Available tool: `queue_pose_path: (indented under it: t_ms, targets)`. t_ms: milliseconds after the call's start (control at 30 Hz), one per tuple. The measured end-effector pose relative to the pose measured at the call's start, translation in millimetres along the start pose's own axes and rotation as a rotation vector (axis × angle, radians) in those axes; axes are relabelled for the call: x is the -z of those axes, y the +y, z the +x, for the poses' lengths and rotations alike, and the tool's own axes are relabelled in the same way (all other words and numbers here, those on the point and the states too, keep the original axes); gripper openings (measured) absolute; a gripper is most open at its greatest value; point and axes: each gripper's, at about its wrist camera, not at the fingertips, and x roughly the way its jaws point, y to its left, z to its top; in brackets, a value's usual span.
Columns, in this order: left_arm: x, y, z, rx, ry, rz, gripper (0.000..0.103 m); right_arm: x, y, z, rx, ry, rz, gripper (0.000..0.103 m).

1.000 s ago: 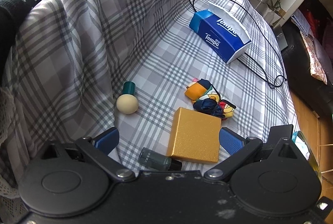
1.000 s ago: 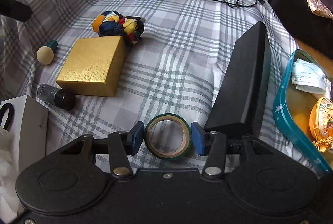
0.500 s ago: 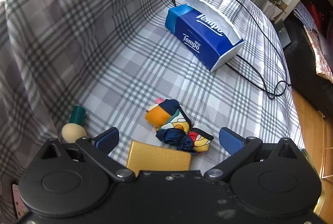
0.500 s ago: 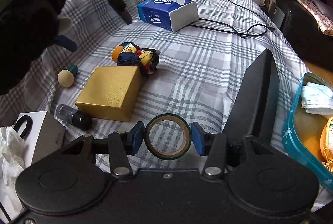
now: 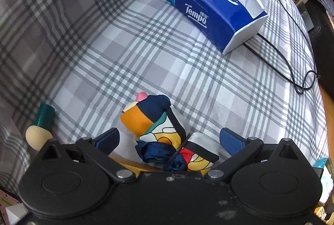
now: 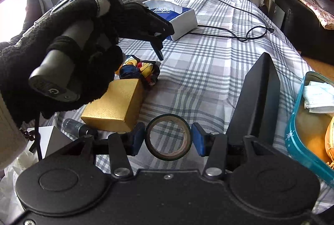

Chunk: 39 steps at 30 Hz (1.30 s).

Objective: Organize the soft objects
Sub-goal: 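Grasp the patterned orange-and-navy fabric pouch with the left tool while the right tool holds the tape, then carry the held fabric pouch and green tape roll over the gold tray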

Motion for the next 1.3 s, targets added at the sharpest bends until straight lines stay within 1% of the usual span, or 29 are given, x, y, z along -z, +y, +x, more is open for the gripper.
queue_pose_path:
  t_ms: [167, 333, 367, 400, 433, 500, 533, 600, 667, 733, 800, 900, 1100, 1200, 1300]
  targets:
    - [-1.2, -2.8, 23.4, -0.002, 0.041, -0.007, 0.101, 0.8, 2.9, 3.0, -0.003, 0.005, -0.010, 0.049]
    - [-4.0, -9.6, 32.5, -0.028, 0.029, 0.039, 0.101, 1.7, 5.6, 6.6, 0.003, 0.017, -0.019, 0.049]
    - [-4.9, -10.4, 33.1, -0.032, 0.028, 0.048, 0.099, 1.9, 6.4, 7.3, 0.005, 0.018, -0.021, 0.049]
    - [-4.8, -11.0, 33.0, -0.040, 0.021, 0.054, 0.094, 1.9, 6.6, 7.9, 0.007, 0.019, -0.024, 0.049]
    - [-4.4, -11.4, 31.9, -0.049, 0.013, 0.063, 0.091, 2.0, 6.7, 8.7, 0.011, 0.019, -0.027, 0.049]
    - [-4.3, -10.0, 28.5, -0.043, 0.002, 0.081, 0.077, 1.7, 6.1, 9.7, 0.016, 0.019, -0.024, 0.049]
    - [-4.6, -8.7, 26.3, -0.037, -0.002, 0.085, 0.073, 0.9, 5.5, 10.6, 0.016, 0.020, -0.020, 0.049]
    - [-6.3, -4.6, 21.7, -0.008, 0.003, 0.079, 0.058, 0.3, 5.0, 11.7, 0.010, 0.022, -0.015, 0.049]
    - [-7.3, 0.0, 17.7, 0.021, 0.012, 0.067, 0.051, 0.3, 5.5, 13.2, 0.012, 0.022, -0.017, 0.049]
    - [-7.0, 4.3, 12.6, 0.046, 0.016, 0.055, 0.049, 0.5, 5.7, 14.6, 0.016, 0.020, -0.020, 0.049]
    - [-5.1, 7.0, 2.6, 0.058, 0.007, 0.052, 0.047, 0.7, 4.8, 14.6, 0.018, 0.015, -0.018, 0.049]
    - [-0.4, 8.4, -23.3, 0.078, -0.034, 0.074, 0.047, 1.7, 2.7, 14.0, 0.011, 0.002, -0.012, 0.049]
    - [-1.0, 12.4, -81.1, 0.124, -0.116, 0.101, 0.046, 4.4, 2.4, 11.4, 0.012, -0.029, -0.026, 0.049]
    - [5.4, 8.4, -109.6, 0.131, -0.151, 0.136, 0.047, 5.5, -1.6, 5.8, 0.005, -0.048, -0.012, 0.049]
    - [17.6, 0.5, -131.9, 0.144, -0.168, 0.178, 0.047, 6.0, -10.2, -4.0, 0.010, -0.069, 0.028, 0.049]
